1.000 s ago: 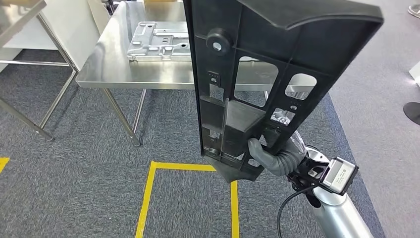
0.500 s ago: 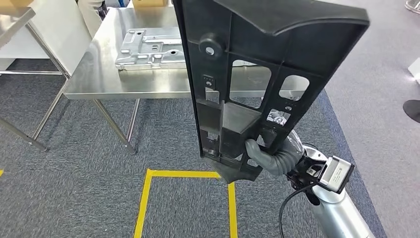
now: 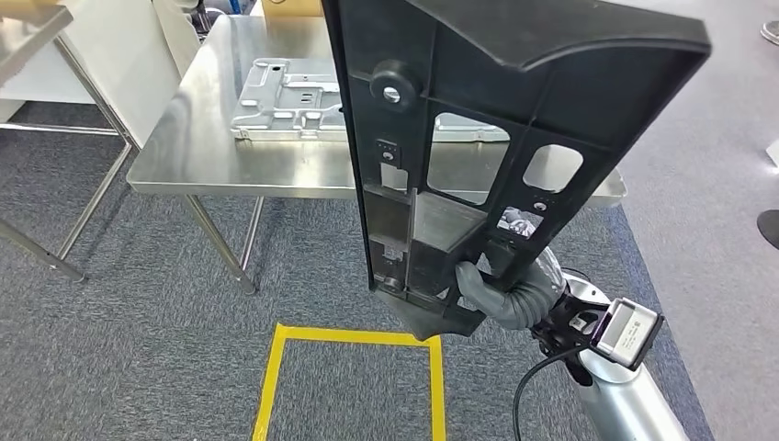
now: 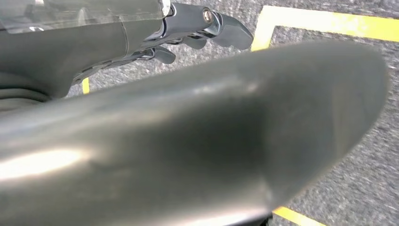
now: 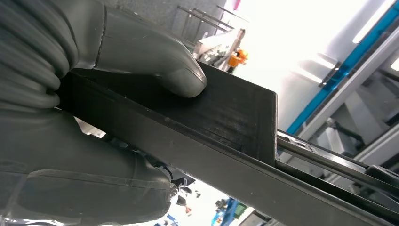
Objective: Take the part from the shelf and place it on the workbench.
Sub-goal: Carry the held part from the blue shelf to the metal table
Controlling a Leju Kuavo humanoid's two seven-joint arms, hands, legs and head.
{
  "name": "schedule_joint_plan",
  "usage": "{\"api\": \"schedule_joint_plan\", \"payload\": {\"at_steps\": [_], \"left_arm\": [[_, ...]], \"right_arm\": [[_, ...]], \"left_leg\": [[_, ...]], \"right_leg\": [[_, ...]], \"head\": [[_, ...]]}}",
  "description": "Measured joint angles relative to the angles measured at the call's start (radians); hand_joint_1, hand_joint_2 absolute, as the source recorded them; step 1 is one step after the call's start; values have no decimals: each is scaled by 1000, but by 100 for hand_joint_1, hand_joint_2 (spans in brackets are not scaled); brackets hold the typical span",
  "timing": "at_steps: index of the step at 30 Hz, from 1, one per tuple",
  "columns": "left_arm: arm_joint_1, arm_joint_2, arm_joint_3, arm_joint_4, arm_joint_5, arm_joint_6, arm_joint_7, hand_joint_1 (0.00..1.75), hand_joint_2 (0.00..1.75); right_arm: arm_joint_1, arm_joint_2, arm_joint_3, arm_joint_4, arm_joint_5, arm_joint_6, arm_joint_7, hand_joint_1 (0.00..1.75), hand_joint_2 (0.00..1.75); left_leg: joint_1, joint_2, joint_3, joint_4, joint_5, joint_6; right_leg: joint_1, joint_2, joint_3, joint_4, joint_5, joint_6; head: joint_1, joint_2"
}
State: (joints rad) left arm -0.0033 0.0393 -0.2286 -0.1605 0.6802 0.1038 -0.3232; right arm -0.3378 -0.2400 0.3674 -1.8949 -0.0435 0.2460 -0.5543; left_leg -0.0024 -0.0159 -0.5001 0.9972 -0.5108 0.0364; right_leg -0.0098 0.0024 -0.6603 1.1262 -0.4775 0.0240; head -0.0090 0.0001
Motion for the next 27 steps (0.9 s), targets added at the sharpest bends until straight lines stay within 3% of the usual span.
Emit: {"api": "schedule_joint_plan", "payload": {"at_steps": [2,6,8,10,12,13,14,16,17,18,21,23,26,27], "left_arm": [[-2,-1,0,0,0,0,0,0,0],[-6,0,0,0,0,0,0,0,0],[-7,1,0,0,0,0,0,0,0],[-8,2,-1,0,0,0,0,0,0],[-6,2,-1,0,0,0,0,0,0],[-4,2,-1,0,0,0,1,0,0],[-2,3,-1,0,1,0,1,0,0],[0,3,-1,1,2,0,2,0,0],[0,4,-1,1,2,0,2,0,0],[-1,4,-1,1,2,0,3,0,0],[-1,4,-1,1,3,0,3,0,0],[-1,4,-1,1,4,0,3,0,0],[-3,4,-1,1,5,0,3,0,0],[-3,5,-1,1,5,0,3,0,0]], "right_arm": [[-1,2,0,-2,0,-1,0,175,175],[-1,6,-1,-9,1,-2,1,175,175],[-2,7,-1,-15,1,-3,0,175,175],[0,8,-1,-18,1,-3,0,175,175],[5,10,-1,-19,2,-4,-1,175,175],[8,11,-1,-19,2,-5,-1,175,175],[9,12,0,-19,3,-5,-2,175,175],[9,15,0,-18,5,-5,-4,175,175],[9,16,1,-17,5,-5,-4,175,175],[8,17,1,-17,6,-4,-5,175,175],[7,20,2,-16,8,-4,-8,175,175],[5,21,1,-16,7,-4,-13,175,175],[6,22,1,-15,1,-3,-19,175,175],[7,23,2,-14,-1,-2,-22,175,175]], "left_leg": [[-2,-2,15,-1,-17,-9],[-3,0,19,29,-26,-29],[0,3,-30,118,-42,-39],[6,6,-114,244,-88,-49],[11,8,-174,300,-118,-58],[14,9,-182,280,-105,-61],[16,9,-174,229,-69,-62],[17,13,-145,97,33,-59],[16,14,-135,54,67,-53],[14,15,-132,31,86,-46],[14,13,-118,22,86,-25],[15,11,-102,17,79,-13],[9,8,-85,16,62,-1],[6,7,-78,16,54,1]], "right_leg": [[7,-1,23,-91,49,-13],[5,-1,45,-116,49,-34],[0,-1,64,-124,41,-41],[0,-2,78,-126,28,-44],[-2,-1,96,-126,12,-43],[-3,0,108,-126,4,-41],[-5,0,121,-126,-6,-38],[-6,1,143,-125,-24,-29],[-5,2,148,-126,-31,-22],[-4,2,152,-127,-35,-15],[-3,2,158,-116,-37,3],[-4,0,119,-42,-55,9],[-4,0,-6,140,-126,12],[-4,0,-34,166,-135,11]], "head": [[-1,0],[-4,0],[-8,0],[-11,0],[-10,0],[-11,0],[-11,0],[-12,0],[-12,0],[-13,0],[-13,0],[-11,0],[-8,0],[-8,0]]}}
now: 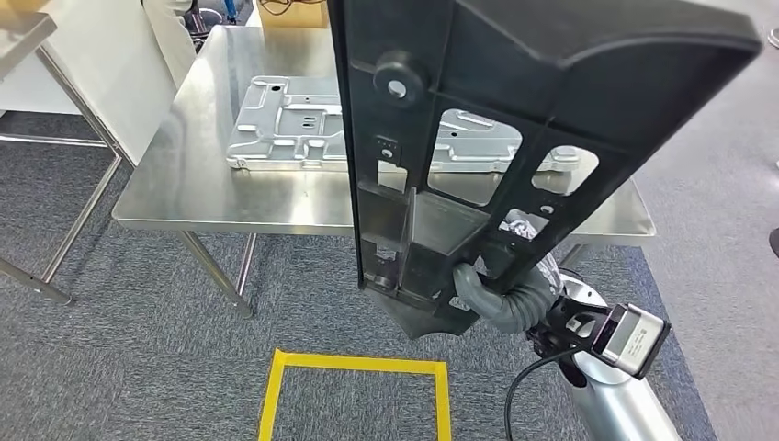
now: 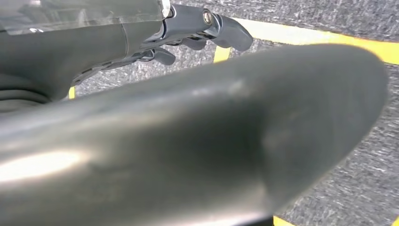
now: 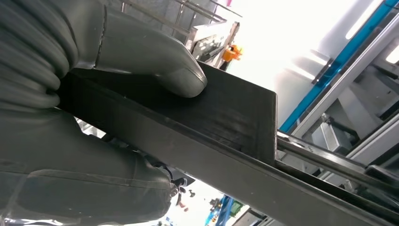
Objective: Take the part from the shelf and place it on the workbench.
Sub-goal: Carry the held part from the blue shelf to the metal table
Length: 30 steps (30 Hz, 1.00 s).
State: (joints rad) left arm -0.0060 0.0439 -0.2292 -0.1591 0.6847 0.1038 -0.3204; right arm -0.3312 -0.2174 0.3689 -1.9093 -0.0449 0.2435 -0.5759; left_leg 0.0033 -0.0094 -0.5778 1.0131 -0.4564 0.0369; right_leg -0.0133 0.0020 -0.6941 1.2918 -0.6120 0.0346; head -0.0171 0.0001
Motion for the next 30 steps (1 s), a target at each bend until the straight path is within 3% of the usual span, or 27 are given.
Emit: {"api": "schedule_joint_plan", "payload": {"at_steps": [1,2,4,6,9,11,14,15,16,17,19,20,21,23,26,28,30], "left_arm": [[1,0,0,0,0,0,0,0,0],[2,0,0,0,0,0,0,0,0],[4,-2,-1,0,0,0,0,0,0],[1,-4,-2,0,0,0,0,0,0],[-3,-3,-4,0,-2,0,-1,0,0],[-2,-3,-7,0,-3,-1,-1,0,0],[-4,-1,-8,0,-3,-1,-1,0,0],[-4,0,-9,0,-3,-1,-1,0,0],[-3,0,-10,0,-3,-1,-1,0,0],[-1,0,-11,0,-3,-1,-1,0,0],[2,1,-14,0,-3,-1,0,0,0],[3,2,-15,1,-2,-1,0,0,0],[2,3,-16,1,-1,0,0,0,0],[1,3,-18,1,2,0,0,0,0],[0,3,-21,1,5,0,0,0,0],[-1,3,-23,1,6,0,0,0,0],[-2,3,-24,1,6,0,0,0,0]], "right_arm": [[1,1,0,1,-1,1,-2,175,175],[2,1,0,1,-3,1,-5,175,175],[2,3,0,1,-4,1,-12,175,175],[-1,5,2,2,-5,-5,-15,175,175],[-5,9,6,2,-6,-15,-12,175,175],[-8,11,7,2,-6,-17,-12,175,175],[-11,16,10,2,-5,-19,-12,175,175],[-10,17,11,3,-3,-23,-16,175,175],[-9,17,12,4,0,-28,-22,175,175],[-7,17,14,4,4,-36,-31,175,175],[-6,17,15,4,9,-50,-47,175,175],[-5,17,16,4,6,-54,-51,175,175],[-5,17,18,4,1,-56,-52,175,175],[-4,19,21,4,-11,-55,-54,175,175],[-4,20,24,4,-19,-53,-58,175,175],[-4,21,24,4,-19,-54,-62,175,175],[-1,21,25,4,-17,-58,-64,175,175]], "left_leg": [[-3,-1,11,0,-8,1],[-7,-2,24,0,-18,1],[-11,-3,46,-2,-36,-2],[-10,-4,56,-6,-48,-10],[-9,-2,71,-1,-48,-31],[-9,0,54,52,-64,-40],[0,2,-56,228,-135,-55],[3,2,-89,265,-149,-59],[6,2,-106,269,-145,-62],[8,3,-108,243,-121,-63],[11,2,-73,112,-24,-62],[9,2,-57,53,11,-61],[7,2,-46,14,37,-57],[1,3,-41,-2,39,-43],[6,6,-20,-13,37,-25],[6,8,-7,-18,29,-16],[4,8,5,-18,16,-11]], "right_leg": [[1,0,-10,-11,14,-3],[4,0,-2,-56,49,-9],[13,-1,38,-191,146,-27],[24,-1,59,-269,190,-41],[24,1,82,-294,188,-53],[16,1,109,-307,182,-60],[13,0,133,-311,163,-62],[12,0,141,-311,155,-62],[11,1,151,-310,147,-61],[10,3,163,-309,137,-58],[7,5,191,-309,116,-51],[6,7,202,-309,106,-46],[6,8,210,-309,98,-40],[7,9,214,-306,92,-28],[6,7,180,-239,98,-12],[5,4,103,-119,69,-6],[3,4,19,-14,17,-3]], "head": [[0,0],[0,0],[-2,0],[-6,0],[-8,0],[-12,0],[-15,0],[-15,0],[-15,0],[-15,0],[-15,0],[-14,0],[-14,0],[-13,0],[-10,0],[-7,0],[-6,0]]}}
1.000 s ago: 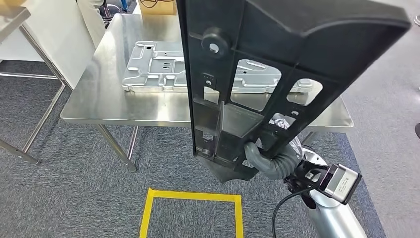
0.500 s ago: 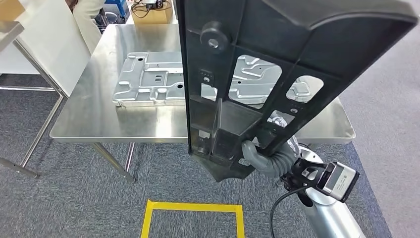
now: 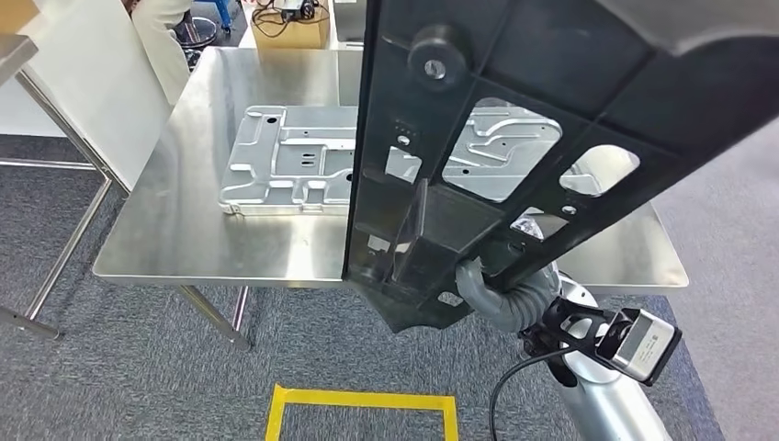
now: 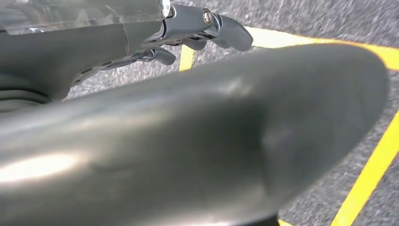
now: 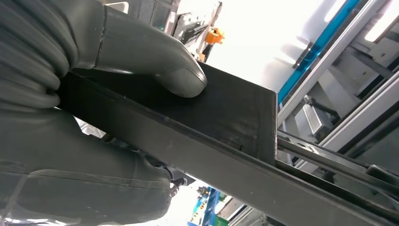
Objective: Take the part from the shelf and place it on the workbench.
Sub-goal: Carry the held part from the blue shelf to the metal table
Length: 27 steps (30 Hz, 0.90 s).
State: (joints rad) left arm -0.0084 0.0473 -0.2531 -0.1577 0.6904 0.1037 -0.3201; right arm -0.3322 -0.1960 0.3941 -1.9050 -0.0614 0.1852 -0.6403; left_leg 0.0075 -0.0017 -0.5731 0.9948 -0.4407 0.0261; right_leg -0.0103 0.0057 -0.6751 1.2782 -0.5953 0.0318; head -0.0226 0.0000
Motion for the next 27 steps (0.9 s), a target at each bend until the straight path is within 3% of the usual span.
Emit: {"api": "schedule_joint_plan", "payload": {"at_steps": [1,2,5,6,8,11,13,15,17,18,20,22,25,27], "left_arm": [[0,0,-1,0,0,0,0,0,0],[1,0,-1,0,0,0,0,0,0],[2,0,-2,0,0,0,0,0,0],[1,0,-2,0,0,0,0,0,0],[-2,0,-3,0,0,0,0,0,0],[-4,4,-5,0,0,0,0,0,0],[-6,6,-8,0,-1,0,0,0,0],[-8,7,-10,0,-1,0,0,0,0],[-6,8,-12,0,-1,0,0,0,0],[-5,8,-14,0,-1,0,0,0,0],[0,12,-16,0,-1,0,0,0,0],[0,16,-17,1,-1,0,0,0,0],[-2,20,-18,2,-1,1,0,0,0],[-3,21,-18,2,1,2,0,0,0]], "right_arm": [[2,0,1,0,2,-3,-1,175,175],[3,0,2,0,4,-6,-2,175,175],[2,0,5,0,9,-13,-6,175,175],[0,0,6,0,10,-16,-7,175,175],[-4,1,9,-2,14,-24,-8,175,175],[-10,4,12,-5,27,-42,-8,175,175],[-13,6,14,-8,34,-55,-11,175,175],[-12,7,17,-11,38,-66,-17,175,175],[-8,8,19,-13,37,-73,-20,175,175],[-7,8,20,-14,36,-75,-20,175,175],[-6,9,21,-18,35,-77,-20,175,175],[-5,10,23,-21,32,-77,-21,175,175],[-5,10,26,-28,23,-77,-21,175,175],[-7,10,26,-40,18,-78,-21,175,175]], "left_leg": [[-1,0,9,0,-7,1],[-3,0,19,0,-15,0],[-8,1,52,0,-41,-6],[-8,1,58,0,-49,-11],[-9,4,67,1,-57,-24],[-9,6,67,35,-64,-44],[-5,5,16,131,-97,-56],[-3,5,-66,258,-151,-64],[-3,5,-111,296,-167,-63],[-3,4,-109,264,-144,-59],[-5,-1,-72,124,-44,-47],[-10,-9,-43,22,17,-35],[-10,-7,-27,-1,23,-16],[-6,-3,-10,-9,20,-7]], "right_leg": [[-1,0,-23,15,-8,0],[-1,0,-29,-4,7,-1],[7,-10,24,-194,141,-22],[12,-14,39,-241,166,-29],[19,-15,46,-267,172,-42],[12,-9,70,-280,175,-56],[9,-7,85,-286,169,-63],[9,-5,94,-286,159,-66],[10,1,109,-285,145,-66],[11,5,119,-285,138,-66],[13,11,142,-284,122,-63],[16,18,153,-285,108,-55],[15,21,155,-271,103,-37],[14,14,136,-219,84,-26]], "head": [[0,0],[0,0],[0,0],[1,0],[1,0],[1,0],[-1,0],[-2,0],[-2,0],[-2,0],[-2,0],[-1,0],[-1,0],[3,0]]}}
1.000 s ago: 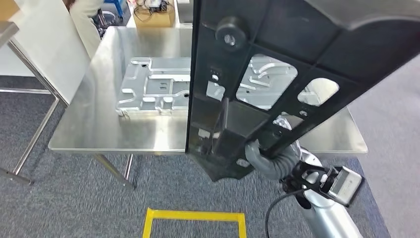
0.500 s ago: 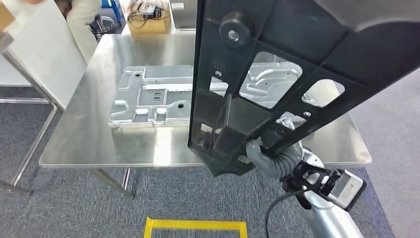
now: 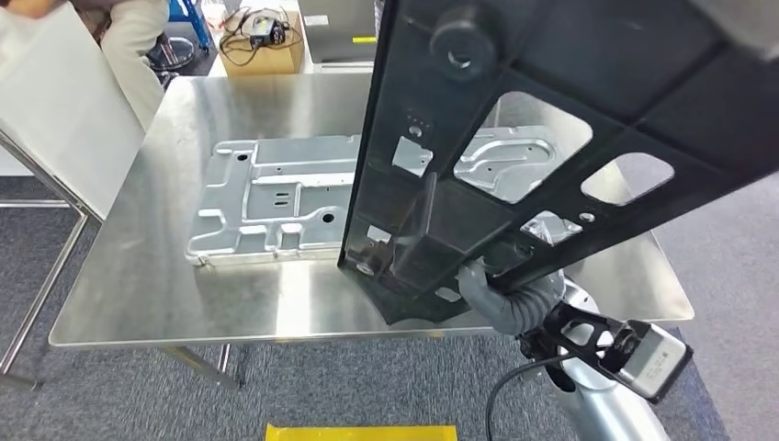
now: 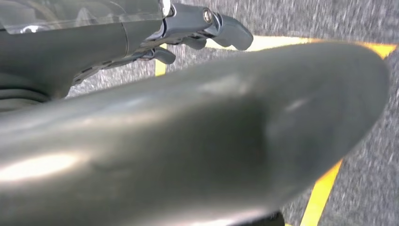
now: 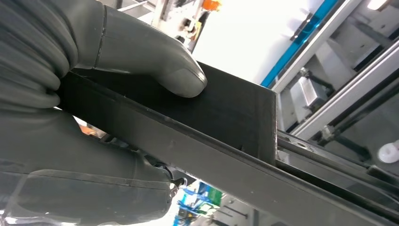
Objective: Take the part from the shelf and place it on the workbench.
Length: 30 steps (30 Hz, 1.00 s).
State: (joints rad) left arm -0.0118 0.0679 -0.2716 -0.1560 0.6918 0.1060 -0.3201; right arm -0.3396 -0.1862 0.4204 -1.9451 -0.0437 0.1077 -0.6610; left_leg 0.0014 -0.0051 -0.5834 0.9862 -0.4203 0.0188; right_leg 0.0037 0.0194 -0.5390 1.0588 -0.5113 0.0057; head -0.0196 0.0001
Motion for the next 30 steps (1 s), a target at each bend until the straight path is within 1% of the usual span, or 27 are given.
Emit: {"api": "schedule_joint_plan", "payload": {"at_steps": [1,3,4,5,6,8,9,10,11,12,14,15,16,18,19,20,21,22,23,24,25,26,27,28,29,30], "left_arm": [[-1,0,0,0,2,1,0,0,0],[-2,1,0,0,7,2,0,0,0],[-3,1,0,0,9,3,0,0,0],[-2,2,0,0,10,3,-1,0,0],[-2,2,0,0,11,3,-1,0,0],[-1,2,0,0,11,3,-3,0,0],[0,2,0,0,12,3,-3,0,0],[-2,2,0,0,13,3,-3,0,0],[-3,3,0,0,14,3,-3,0,0],[-4,4,0,0,14,3,-3,0,0],[-6,4,0,0,14,3,-3,0,0],[-7,5,0,0,15,3,-3,0,0],[-8,5,0,0,16,3,-3,0,0],[-9,5,0,0,20,3,-3,0,0],[-9,5,0,0,22,3,-3,0,0],[-8,5,0,0,25,3,-3,0,0],[-6,5,0,0,28,4,-3,0,0],[-4,5,1,0,33,7,-3,0,0],[-2,5,2,0,40,12,-3,0,0],[0,5,3,1,46,17,-3,0,0],[1,5,5,1,52,21,-5,0,0],[3,5,7,1,57,25,-7,0,0],[4,5,9,2,61,28,-8,0,0],[5,4,11,2,64,31,-8,0,0],[6,3,12,2,66,32,-6,0,0],[5,3,13,2,67,33,-2,0,0]], "right_arm": [[-1,0,0,-6,-1,0,2,175,175],[-2,0,0,-13,6,-6,12,175,175],[-1,0,0,-14,17,-15,18,175,175],[0,-1,1,-16,31,-27,26,175,175],[1,-1,1,-20,46,-40,36,175,175],[1,-4,2,-30,73,-63,59,175,175],[1,-5,2,-34,83,-71,68,175,175],[2,-6,3,-37,91,-76,74,175,175],[2,-7,5,-40,96,-80,77,175,175],[3,-8,6,-43,99,-83,80,175,175],[4,-9,7,-50,102,-87,83,175,175],[4,-10,7,-52,105,-92,84,175,175],[5,-10,7,-55,113,-101,87,175,175],[12,-10,8,-57,140,-136,95,175,175],[19,-11,8,-57,157,-160,100,175,175],[28,-13,8,-57,179,-188,103,175,175],[36,-16,7,-57,208,-223,107,175,175],[44,-21,6,-57,258,-273,115,175,175],[51,-25,3,-57,332,-336,132,175,175],[58,-30,0,-57,418,-402,157,175,175],[66,-36,-4,-57,526,-471,197,175,175],[74,-43,-7,-58,636,-524,250,175,175],[80,-52,-7,-59,751,-556,322,175,175],[79,-62,-4,-58,867,-570,411,175,175],[66,-75,1,-52,963,-552,504,175,175],[29,-87,10,-32,1036,-512,589,175,175]], "left_leg": [[1,1,6,-3,-3,3],[1,2,14,-2,-12,5],[2,2,20,-2,-18,4],[2,2,27,-1,-25,3],[4,2,35,0,-33,1],[6,2,54,3,-50,-7],[6,1,61,4,-58,-12],[5,1,65,5,-65,-19],[4,2,68,7,-69,-27],[4,2,71,10,-71,-33],[6,3,68,29,-77,-45],[7,3,56,56,-83,-49],[9,3,28,105,-99,-53],[10,3,-53,239,-149,-59],[10,3,-92,294,-170,-60],[10,3,-116,316,-174,-58],[10,3,-121,302,-156,-55],[9,3,-108,249,-115,-50],[8,3,-84,174,-63,-42],[5,2,-62,109,-27,-35],[1,1,-45,58,-7,-28],[-3,0,-37,32,1,-22],[-5,0,-36,28,-4,-18],[-5,0,-33,21,-1,-14],[-2,2,-27,14,7,-10],[1,5,-22,6,10,-7]], "right_leg": [[-3,-4,-28,51,-21,5],[-10,-8,-107,176,-72,13],[-14,-8,-140,218,-86,17],[-17,-10,-159,226,-79,19],[-20,-12,-158,196,-50,21],[-23,-19,-119,65,43,22],[-21,-23,-101,8,69,18],[-19,-26,-90,-28,85,14],[-17,-26,-87,-42,86,7],[-14,-24,-86,-43,81,-2],[-16,-20,-75,-46,84,-16],[-17,-19,-68,-48,81,-22],[-17,-19,-61,-51,79,-27],[-14,-18,-51,-52,70,-35],[-12,-17,-46,-52,65,-37],[-10,-16,-40,-52,60,-38],[-7,-14,-32,-51,54,-39],[-5,-11,-23,-51,48,-39],[-3,-10,-14,-52,42,-38],[-1,-9,-7,-52,37,-36],[0,-7,-5,-52,33,-33],[0,-6,-5,-52,30,-29],[1,-5,-5,-53,28,-23],[2,-4,-4,-55,26,-17],[2,-3,-2,-54,22,-11],[2,-4,-7,-40,12,-6]], "head": [[2,0],[3,0],[3,0],[3,0],[3,0],[4,0],[4,0],[4,0],[3,0],[3,0],[2,0],[1,0],[0,0],[-2,0],[-2,0],[-2,0],[-2,0],[-2,0],[-2,0],[0,0],[0,0],[1,0],[2,0],[2,0],[2,0],[5,0]]}}
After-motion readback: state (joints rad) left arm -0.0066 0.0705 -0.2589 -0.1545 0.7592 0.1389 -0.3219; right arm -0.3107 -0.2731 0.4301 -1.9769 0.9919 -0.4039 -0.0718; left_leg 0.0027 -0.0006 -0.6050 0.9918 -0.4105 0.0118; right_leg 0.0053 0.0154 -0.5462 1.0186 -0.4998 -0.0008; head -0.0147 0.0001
